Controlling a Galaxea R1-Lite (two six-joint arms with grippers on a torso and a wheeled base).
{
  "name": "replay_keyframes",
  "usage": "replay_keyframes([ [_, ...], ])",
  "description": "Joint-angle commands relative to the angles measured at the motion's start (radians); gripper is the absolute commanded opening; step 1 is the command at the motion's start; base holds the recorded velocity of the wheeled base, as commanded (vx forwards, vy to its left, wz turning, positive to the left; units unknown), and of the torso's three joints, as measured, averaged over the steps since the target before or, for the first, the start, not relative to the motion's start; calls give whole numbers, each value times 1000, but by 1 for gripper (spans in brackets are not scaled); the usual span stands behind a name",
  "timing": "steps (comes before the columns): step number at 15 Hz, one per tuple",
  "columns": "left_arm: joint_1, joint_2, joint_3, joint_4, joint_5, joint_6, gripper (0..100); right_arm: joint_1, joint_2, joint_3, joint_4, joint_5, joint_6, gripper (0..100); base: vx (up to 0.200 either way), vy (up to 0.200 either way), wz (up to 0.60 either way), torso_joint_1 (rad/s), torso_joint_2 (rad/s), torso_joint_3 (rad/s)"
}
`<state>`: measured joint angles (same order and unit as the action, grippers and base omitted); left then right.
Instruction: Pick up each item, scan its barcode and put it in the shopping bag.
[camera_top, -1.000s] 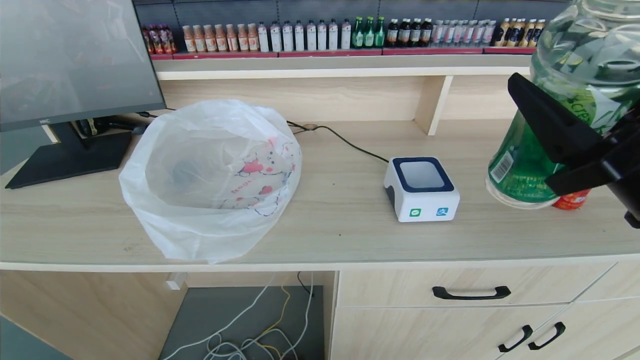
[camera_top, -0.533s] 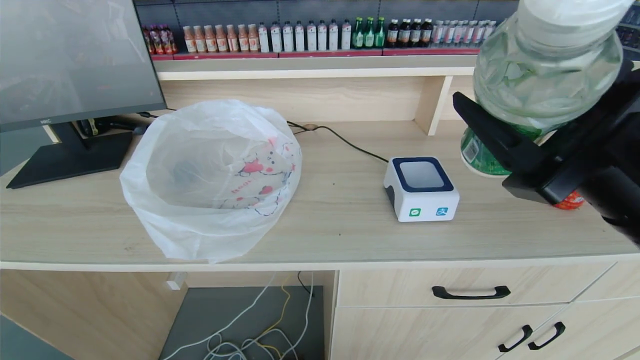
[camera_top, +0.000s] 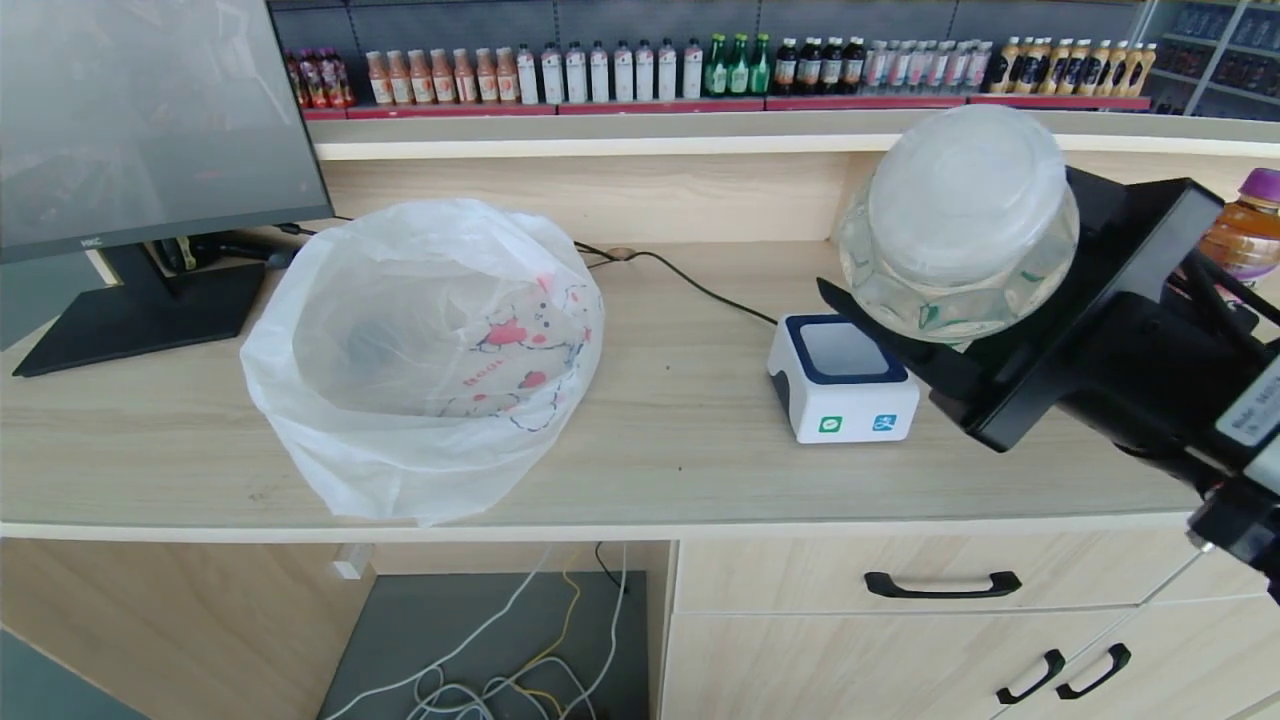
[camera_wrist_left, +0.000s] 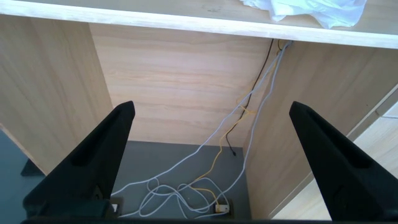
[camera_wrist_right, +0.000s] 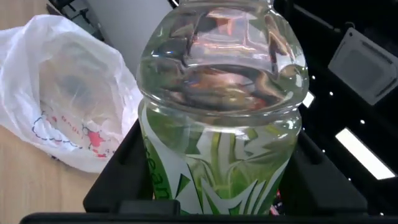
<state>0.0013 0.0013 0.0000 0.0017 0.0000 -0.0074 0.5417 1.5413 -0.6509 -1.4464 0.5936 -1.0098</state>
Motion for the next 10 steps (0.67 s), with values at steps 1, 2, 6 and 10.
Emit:
replay_keyframes([
  [1,-1,0,0,0,0,0,100,-71,45,-21,1,55,-44,0,0,0,0,0,0,0],
  [2,0,0,0,0,0,0,100,-92,69,-29,1,89,-75,0,0,0,0,0,0,0],
  [6,-1,0,0,0,0,0,100,-100,146,-41,0,156,-159,0,0,0,0,0,0,0],
  [10,-1,0,0,0,0,0,100,-100,204,-84,1,206,-202,0,0,0,0,0,0,0],
])
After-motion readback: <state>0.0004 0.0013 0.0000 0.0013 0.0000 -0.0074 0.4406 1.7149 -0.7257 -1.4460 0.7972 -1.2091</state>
